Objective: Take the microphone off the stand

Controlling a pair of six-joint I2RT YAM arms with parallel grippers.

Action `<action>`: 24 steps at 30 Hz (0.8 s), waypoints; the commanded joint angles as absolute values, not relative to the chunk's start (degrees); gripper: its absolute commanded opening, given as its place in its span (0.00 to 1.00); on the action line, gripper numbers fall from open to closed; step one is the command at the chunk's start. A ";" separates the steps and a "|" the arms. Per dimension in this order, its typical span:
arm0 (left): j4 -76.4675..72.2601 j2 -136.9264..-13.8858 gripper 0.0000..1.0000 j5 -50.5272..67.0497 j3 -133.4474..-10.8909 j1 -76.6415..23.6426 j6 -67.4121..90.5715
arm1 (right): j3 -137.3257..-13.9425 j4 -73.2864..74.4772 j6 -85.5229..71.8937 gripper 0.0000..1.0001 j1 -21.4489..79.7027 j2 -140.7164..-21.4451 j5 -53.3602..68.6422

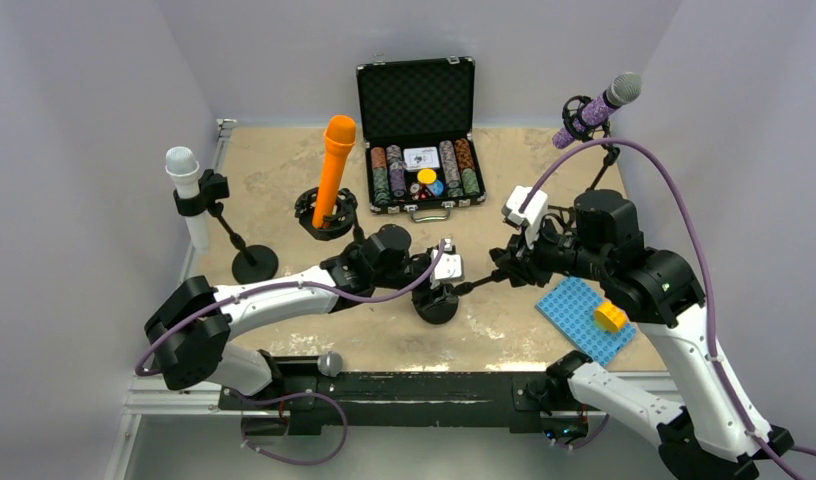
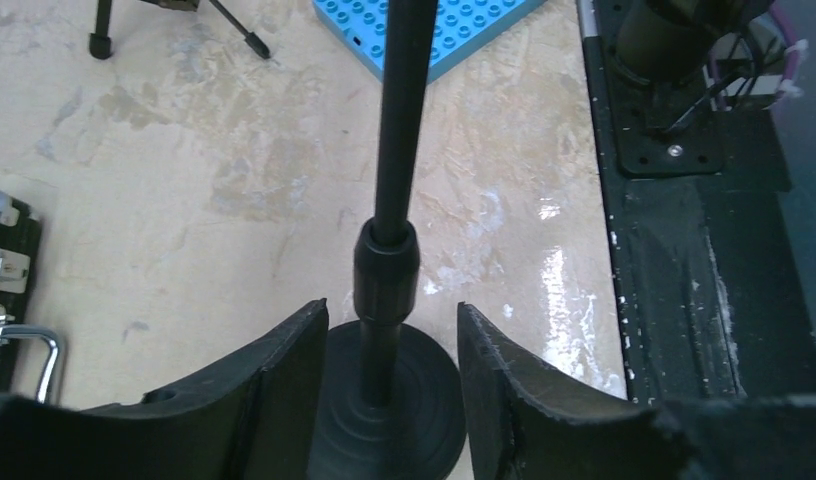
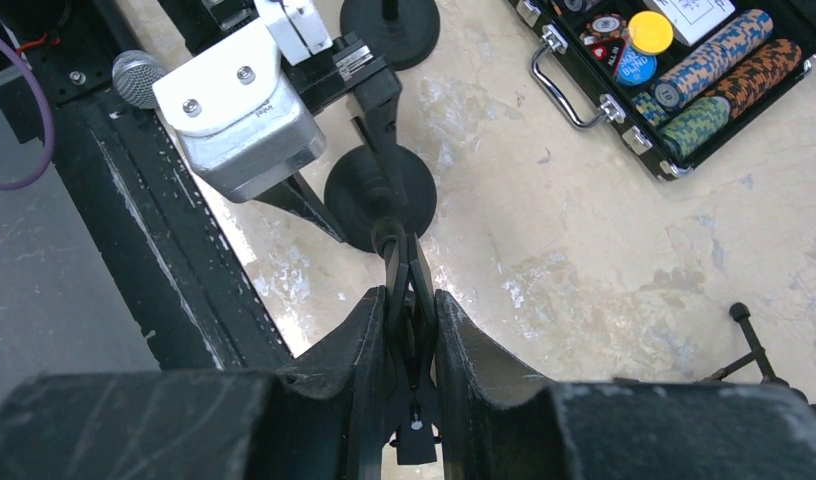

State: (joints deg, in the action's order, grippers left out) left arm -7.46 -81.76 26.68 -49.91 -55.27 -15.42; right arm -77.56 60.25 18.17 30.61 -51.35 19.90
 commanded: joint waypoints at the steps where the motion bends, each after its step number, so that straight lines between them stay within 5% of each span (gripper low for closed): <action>1: -15.35 -82.06 0.50 31.16 -48.19 -55.59 -12.16 | -77.92 64.00 17.29 0.00 29.62 -51.44 16.78; 24: -19.27 -86.13 0.40 28.92 -49.47 -56.51 -11.44 | -77.97 63.54 15.53 0.00 27.69 -52.46 20.98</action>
